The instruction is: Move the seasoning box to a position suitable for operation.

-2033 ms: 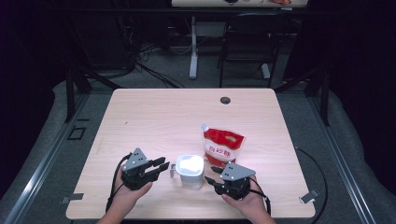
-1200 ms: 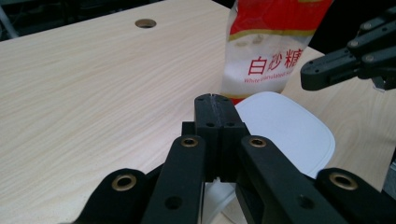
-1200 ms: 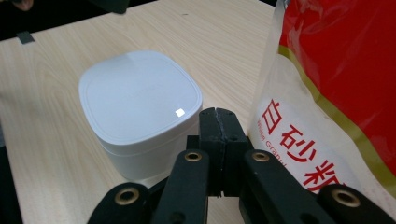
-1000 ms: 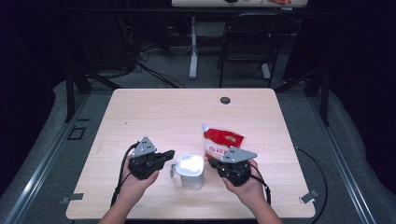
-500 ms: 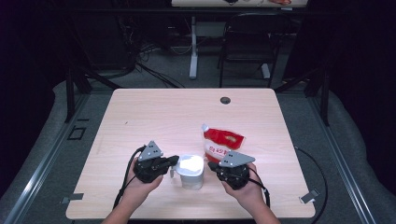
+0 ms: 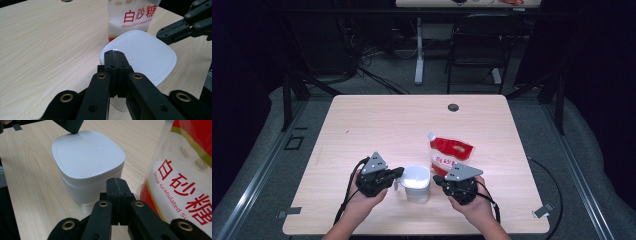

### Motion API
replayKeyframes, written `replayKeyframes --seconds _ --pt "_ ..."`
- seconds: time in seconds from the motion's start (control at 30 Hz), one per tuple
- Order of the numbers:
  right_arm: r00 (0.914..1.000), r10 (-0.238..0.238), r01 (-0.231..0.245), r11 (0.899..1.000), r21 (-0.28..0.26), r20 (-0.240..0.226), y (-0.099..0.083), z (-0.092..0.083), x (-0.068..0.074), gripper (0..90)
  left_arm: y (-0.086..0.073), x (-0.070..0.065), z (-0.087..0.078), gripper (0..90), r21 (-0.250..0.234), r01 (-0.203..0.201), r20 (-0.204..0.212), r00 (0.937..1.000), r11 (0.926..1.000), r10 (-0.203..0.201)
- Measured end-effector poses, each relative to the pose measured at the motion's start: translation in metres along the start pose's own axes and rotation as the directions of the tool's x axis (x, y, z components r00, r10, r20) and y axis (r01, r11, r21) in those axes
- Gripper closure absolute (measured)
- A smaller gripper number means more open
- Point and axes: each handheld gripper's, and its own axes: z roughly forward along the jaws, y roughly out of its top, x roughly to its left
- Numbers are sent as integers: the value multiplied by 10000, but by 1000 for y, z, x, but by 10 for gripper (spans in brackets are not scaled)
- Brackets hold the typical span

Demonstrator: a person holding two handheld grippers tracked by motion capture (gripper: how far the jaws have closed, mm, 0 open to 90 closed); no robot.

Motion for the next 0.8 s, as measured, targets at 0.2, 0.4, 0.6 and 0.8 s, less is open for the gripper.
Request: replayKeyframes --seconds 0.2,0.4,0.6,0.8 --pt "10000 -55 55 10000 65 -72 -1 2 1 900 0 0 0 900 -9 -19 0 10000 10000 19" --pt "9997 -136 140 9996 227 -210 -2 6 4 900 -1 0 0 900 -66 -12 -28 10000 10000 12" --pt "9996 -169 173 9997 183 -230 -2 7 5 900 -1 0 0 900 -85 -3 -23 10000 10000 3" --pt "9994 -213 217 9997 134 -273 -2 7 6 900 -2 0 0 900 -102 2 -31 10000 9999 -2"
